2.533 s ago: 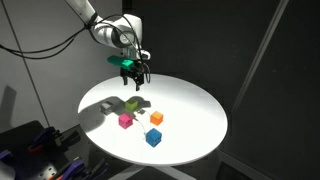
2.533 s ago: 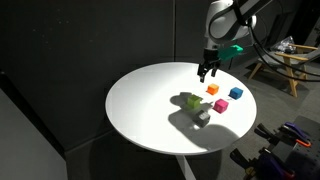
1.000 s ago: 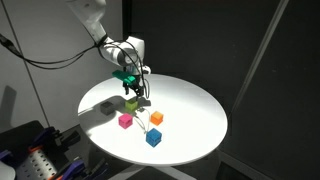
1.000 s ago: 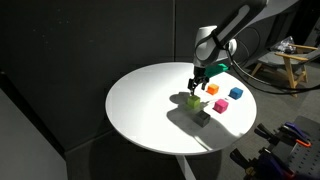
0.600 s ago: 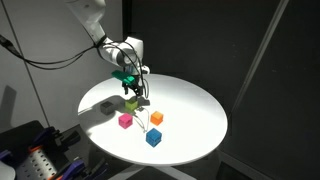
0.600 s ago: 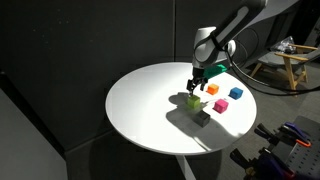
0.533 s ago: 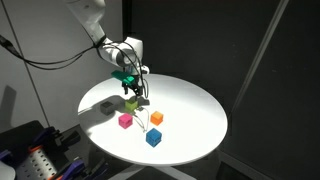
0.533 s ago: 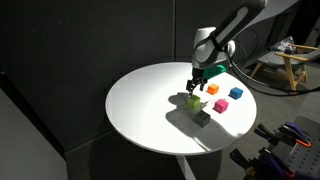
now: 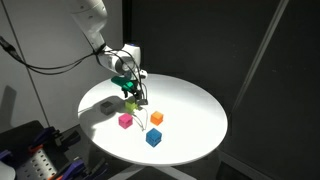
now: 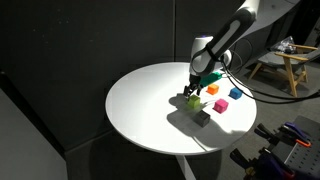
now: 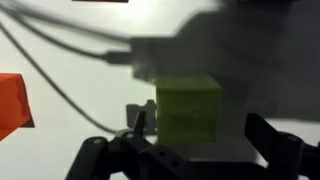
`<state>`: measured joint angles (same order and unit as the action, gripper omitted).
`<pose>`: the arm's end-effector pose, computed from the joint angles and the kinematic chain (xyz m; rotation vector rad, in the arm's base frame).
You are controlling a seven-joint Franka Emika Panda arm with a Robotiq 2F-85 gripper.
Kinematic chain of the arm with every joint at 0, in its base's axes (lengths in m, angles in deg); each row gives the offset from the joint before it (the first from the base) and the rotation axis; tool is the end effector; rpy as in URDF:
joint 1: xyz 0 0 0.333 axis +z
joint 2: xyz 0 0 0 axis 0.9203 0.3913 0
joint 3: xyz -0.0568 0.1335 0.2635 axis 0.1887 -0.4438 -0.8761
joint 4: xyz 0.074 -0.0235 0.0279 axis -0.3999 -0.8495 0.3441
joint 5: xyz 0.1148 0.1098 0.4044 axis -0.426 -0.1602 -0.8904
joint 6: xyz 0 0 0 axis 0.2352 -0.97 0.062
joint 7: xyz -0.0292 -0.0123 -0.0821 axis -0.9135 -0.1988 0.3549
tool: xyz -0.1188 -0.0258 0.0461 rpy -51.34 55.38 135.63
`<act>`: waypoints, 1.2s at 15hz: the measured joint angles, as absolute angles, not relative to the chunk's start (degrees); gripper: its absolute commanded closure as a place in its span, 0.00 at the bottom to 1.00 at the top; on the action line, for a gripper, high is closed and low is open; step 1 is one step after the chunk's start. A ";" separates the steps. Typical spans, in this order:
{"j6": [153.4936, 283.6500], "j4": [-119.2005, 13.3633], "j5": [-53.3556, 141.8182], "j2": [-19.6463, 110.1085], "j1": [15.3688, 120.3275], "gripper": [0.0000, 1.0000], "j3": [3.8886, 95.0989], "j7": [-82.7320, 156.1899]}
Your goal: Pick up the lime green block and put it on the pink block
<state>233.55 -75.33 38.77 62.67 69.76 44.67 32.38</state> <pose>0.6165 0.0396 0.0864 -3.1096 -0.0297 -0.0208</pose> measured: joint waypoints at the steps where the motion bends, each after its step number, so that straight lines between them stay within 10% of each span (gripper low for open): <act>1: 233.74 -75.00 38.77 63.24 69.76 0.34 44.73 32.41; 5: 233.77 -73.56 38.77 65.07 69.76 0.68 45.00 32.53; 18: 227.12 -73.88 42.33 60.51 72.61 0.71 46.46 36.04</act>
